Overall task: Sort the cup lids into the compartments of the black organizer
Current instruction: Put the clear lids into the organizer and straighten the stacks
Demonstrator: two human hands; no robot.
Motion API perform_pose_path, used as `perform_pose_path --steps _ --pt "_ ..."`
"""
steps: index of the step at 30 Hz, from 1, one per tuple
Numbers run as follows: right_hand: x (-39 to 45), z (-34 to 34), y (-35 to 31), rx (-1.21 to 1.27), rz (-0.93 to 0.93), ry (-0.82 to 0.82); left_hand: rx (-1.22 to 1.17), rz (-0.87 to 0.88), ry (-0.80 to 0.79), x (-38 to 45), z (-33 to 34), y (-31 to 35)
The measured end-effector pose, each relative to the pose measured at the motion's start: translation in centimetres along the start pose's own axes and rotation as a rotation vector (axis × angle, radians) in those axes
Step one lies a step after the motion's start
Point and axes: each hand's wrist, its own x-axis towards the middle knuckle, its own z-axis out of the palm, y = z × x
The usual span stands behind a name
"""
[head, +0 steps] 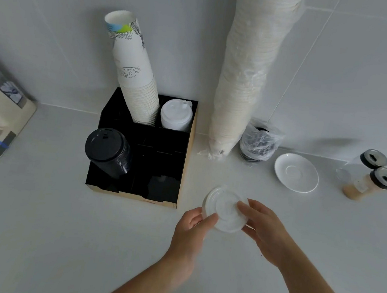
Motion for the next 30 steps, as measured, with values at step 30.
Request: perform_pose_path --steps 30 --pt "3.6 15.8 -5.8 -0.228 -0.016 -0.171 -0.154 0.173 0.227 0.0 -10.3 6.0"
